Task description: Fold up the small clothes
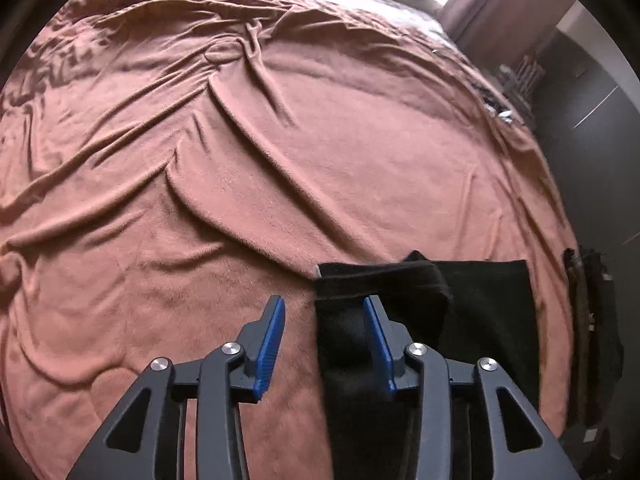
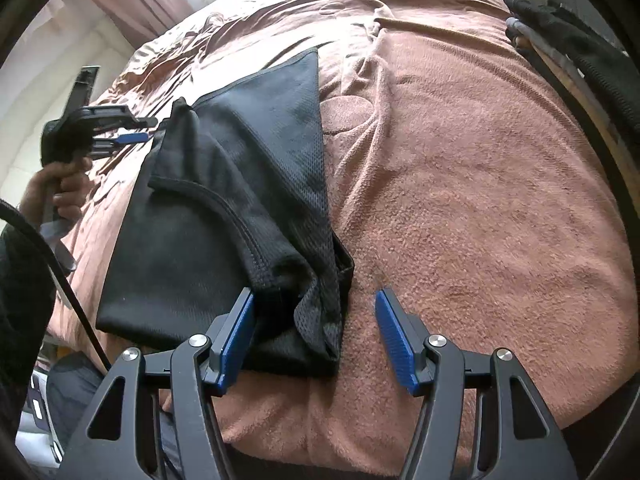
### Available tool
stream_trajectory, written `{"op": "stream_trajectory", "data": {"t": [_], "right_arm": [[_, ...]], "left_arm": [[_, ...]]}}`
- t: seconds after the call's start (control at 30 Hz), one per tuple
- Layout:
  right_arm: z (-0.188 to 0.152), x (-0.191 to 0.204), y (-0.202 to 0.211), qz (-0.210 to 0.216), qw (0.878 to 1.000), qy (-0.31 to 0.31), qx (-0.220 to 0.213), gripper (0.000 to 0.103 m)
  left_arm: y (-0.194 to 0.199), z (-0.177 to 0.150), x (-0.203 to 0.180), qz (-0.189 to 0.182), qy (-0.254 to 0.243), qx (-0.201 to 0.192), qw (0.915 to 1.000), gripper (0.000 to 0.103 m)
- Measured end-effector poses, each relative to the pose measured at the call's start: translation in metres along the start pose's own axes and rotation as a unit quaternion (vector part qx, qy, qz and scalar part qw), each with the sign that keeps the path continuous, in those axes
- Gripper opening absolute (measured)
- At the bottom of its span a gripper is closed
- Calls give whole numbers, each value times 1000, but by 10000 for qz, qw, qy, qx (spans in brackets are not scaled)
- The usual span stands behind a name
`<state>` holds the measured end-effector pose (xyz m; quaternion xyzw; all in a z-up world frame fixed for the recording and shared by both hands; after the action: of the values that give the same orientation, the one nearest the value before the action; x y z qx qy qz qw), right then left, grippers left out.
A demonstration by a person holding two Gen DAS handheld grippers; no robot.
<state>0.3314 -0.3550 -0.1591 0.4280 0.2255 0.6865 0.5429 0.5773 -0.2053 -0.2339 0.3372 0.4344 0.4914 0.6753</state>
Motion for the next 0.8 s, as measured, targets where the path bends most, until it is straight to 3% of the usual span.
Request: {"op": "stream_trajectory", "data": {"t": [0.1, 0.17, 0.33, 0.53, 0.8], "right_arm": [[-4, 5, 0, 36, 10000, 61, 71, 59], [-5, 8, 0, 82, 9999, 101, 106, 59], [-2, 6, -5, -112, 9997, 140, 144, 59], [10, 0, -4, -535, 9983, 250, 11, 59], [32, -32, 9, -675, 9963, -317, -418, 54]], "left_arm": [[8, -8, -8, -167, -101, 68, 9998, 45], [9, -17, -21, -355, -204, 241, 9989, 57], [7, -40, -47, -743, -314, 640, 9947, 58], [-1, -61, -64, -876, -391, 967, 9907, 60], [-9, -76, -82, -1064, -401, 1167, 9866, 65]]}}
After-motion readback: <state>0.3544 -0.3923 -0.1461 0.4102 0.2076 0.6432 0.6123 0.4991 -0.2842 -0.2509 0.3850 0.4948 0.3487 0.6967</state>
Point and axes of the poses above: each gripper's, at about its wrist camera, not at the fingertips, and y roughly against the way its jaws point, x to its left, z to its top, the point moved 8 cm from there along -y, roughly the way its jaws point, and after that the axes turned 6 degrees about z, right-handed, at the moved point
